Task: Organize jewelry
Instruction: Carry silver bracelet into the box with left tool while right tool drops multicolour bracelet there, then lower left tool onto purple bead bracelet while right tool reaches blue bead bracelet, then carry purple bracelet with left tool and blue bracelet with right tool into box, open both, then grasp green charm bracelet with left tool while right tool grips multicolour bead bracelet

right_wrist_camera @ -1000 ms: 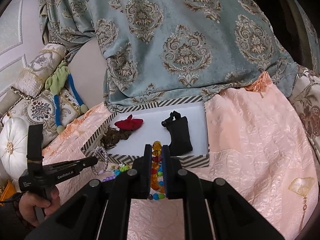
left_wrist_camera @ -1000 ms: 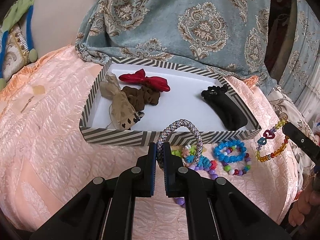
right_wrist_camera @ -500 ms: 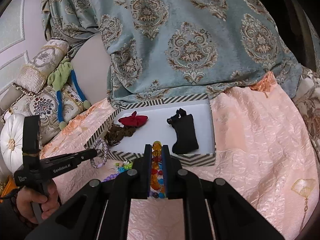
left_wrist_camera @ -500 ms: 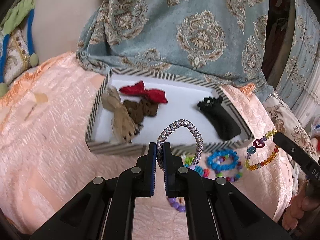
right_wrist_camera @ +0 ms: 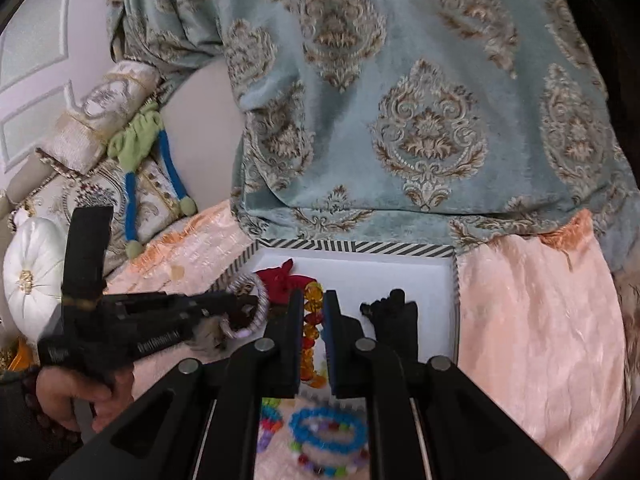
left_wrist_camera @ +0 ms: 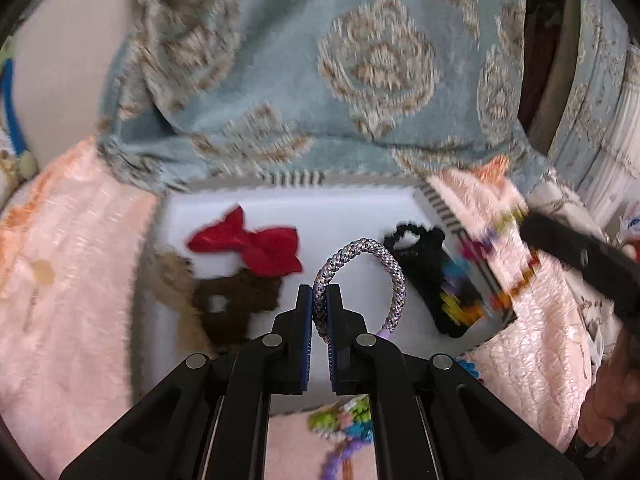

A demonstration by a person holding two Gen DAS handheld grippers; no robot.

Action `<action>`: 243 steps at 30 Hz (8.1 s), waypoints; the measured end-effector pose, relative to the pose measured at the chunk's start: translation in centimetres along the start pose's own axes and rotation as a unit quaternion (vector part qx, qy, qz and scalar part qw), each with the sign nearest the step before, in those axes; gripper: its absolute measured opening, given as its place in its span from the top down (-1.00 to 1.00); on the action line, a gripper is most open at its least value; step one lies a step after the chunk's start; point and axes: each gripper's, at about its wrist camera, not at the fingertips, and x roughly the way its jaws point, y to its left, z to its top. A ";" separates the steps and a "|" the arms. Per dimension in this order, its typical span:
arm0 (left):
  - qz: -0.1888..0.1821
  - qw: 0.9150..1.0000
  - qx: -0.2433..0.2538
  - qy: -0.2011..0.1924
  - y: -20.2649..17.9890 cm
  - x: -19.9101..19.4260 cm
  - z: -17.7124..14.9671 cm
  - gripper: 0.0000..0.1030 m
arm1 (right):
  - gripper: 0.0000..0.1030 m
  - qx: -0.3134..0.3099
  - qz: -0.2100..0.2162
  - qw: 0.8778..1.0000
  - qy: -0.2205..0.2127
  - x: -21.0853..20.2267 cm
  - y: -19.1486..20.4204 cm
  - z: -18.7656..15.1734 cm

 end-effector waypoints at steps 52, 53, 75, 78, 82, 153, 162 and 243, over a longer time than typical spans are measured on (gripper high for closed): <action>0.016 0.998 -0.024 0.059 0.6 -2.1 -10.6 0.73 | 0.51 0.064 -0.054 0.993 0.087 0.1 -2.7 -10.8; 0.017 0.998 -0.021 0.060 0.5 -2.0 -10.7 0.73 | 0.51 0.058 -0.052 0.993 0.093 0.6 -2.5 -10.8; -0.013 0.998 0.012 0.062 -1.0 -2.9 -11.4 1.00 | 0.79 0.083 -0.083 0.989 0.087 -1.1 -3.7 -11.0; -0.016 0.998 0.018 0.053 -1.5 -3.3 -11.4 1.00 | 0.79 0.098 -0.090 0.985 0.111 -0.2 -4.6 -11.5; -0.020 0.999 0.008 0.031 -1.0 -4.1 -10.8 1.00 | 0.79 0.088 -0.084 0.985 0.120 0.5 -4.0 -11.8; 0.003 0.999 -0.026 -0.031 0.8 -10.7 -4.0 1.00 | 0.79 0.006 -0.041 0.999 -0.030 -5.9 0.9 -5.1; 0.020 0.999 0.023 -0.043 -1.9 -7.3 2.9 1.00 | 0.79 0.001 -0.039 0.999 0.022 -0.2 0.8 -1.3; 0.021 0.996 0.003 0.091 -2.1 -0.9 -9.2 1.00 | 0.48 0.030 -0.078 0.985 0.152 4.0 -2.0 -12.2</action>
